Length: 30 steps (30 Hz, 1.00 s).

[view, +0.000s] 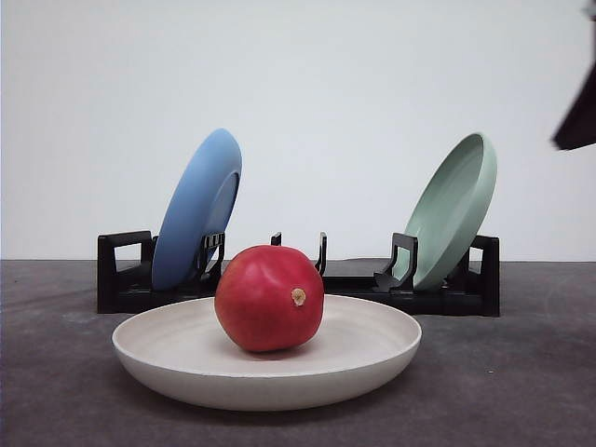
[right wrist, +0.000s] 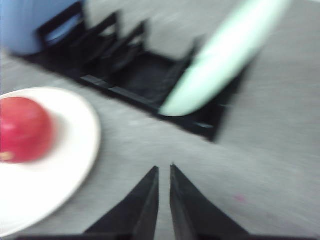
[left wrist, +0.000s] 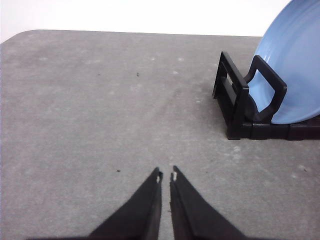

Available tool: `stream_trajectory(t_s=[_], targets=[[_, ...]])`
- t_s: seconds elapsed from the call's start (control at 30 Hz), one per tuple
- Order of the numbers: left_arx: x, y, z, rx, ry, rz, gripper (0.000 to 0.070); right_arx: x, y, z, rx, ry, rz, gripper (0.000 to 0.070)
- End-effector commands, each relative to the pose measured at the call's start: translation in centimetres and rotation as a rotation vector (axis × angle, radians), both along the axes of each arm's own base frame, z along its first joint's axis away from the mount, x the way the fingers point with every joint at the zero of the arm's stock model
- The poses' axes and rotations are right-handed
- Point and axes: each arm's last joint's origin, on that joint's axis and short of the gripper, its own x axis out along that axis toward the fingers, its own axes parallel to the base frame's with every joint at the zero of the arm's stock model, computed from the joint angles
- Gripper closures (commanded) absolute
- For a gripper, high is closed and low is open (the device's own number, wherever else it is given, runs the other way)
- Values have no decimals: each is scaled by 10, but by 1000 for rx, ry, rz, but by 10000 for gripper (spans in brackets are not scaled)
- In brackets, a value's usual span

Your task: Place pomegranate in white plate

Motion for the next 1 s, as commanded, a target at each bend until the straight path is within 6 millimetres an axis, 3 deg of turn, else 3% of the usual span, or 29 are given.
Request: stream_trajectory(t_s=[0.0,0.33,0.7,0.97], targets=[[1,0,-3,-4,6,0,689,-4,-5,-5,-11,-31,-22,664],[1,0,-3,-4,6,0,689,-30,-32,-51,-11,-131,-237,664],[1,0,-3,-4,6,-1,689,-35,-45,-75,4,-334,-406,664],[1,0,-3,-4,7,0,689,-35,-46,-86,19,-337,-418,664]])
